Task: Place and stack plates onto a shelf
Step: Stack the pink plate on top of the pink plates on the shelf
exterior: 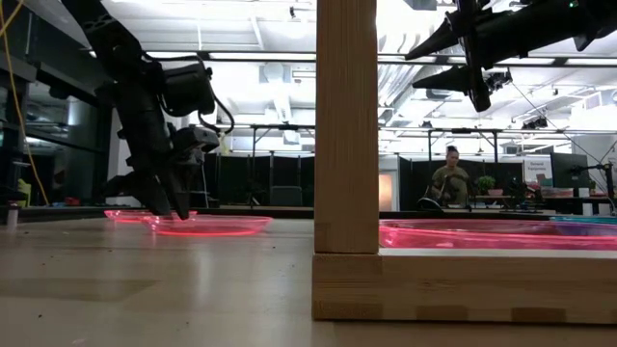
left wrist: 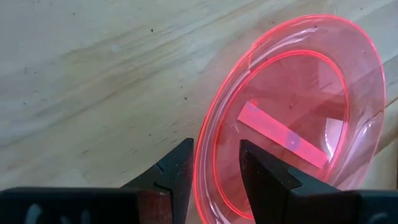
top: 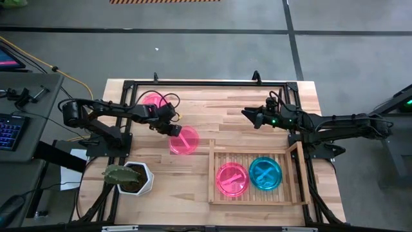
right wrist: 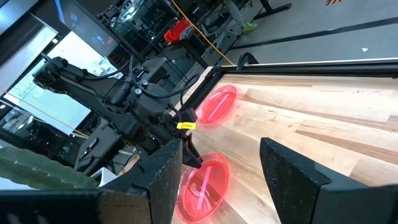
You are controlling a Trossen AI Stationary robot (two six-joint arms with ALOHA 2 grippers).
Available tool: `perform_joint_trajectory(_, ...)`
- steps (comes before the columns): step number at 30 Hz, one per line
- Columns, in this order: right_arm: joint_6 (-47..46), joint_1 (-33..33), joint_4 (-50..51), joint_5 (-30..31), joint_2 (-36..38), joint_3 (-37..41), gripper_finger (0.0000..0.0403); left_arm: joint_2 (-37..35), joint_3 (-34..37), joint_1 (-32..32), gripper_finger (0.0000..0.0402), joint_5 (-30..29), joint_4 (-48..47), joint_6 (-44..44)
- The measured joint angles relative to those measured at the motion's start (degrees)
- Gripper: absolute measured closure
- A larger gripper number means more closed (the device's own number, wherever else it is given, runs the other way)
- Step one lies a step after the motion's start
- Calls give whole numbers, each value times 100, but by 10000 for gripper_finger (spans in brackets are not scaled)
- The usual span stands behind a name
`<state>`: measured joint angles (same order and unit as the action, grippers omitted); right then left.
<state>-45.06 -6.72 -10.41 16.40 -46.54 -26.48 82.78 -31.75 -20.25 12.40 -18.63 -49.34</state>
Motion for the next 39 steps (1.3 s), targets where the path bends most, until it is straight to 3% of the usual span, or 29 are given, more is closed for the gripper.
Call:
perform_joint_trajectory(10, -10, 0, 2, 0, 0, 0, 201, 4, 4, 31, 289, -13, 10, 134)
perform_joint_trajectory(20, -128, 0, 31, -2, 0, 0, 201, -86, -128, -144, 395, -8, -57, 739)
perform_joint_trajectory(32, -141, -2, -23, 164, 0, -2, 201, -1245, -846, -944, 401, -90, -162, 1091)
perform_joint_trajectory(39, -139, -2, -143, 166, 0, -2, 201, -1356, -2061, -1191, 401, -362, -136, 1373)
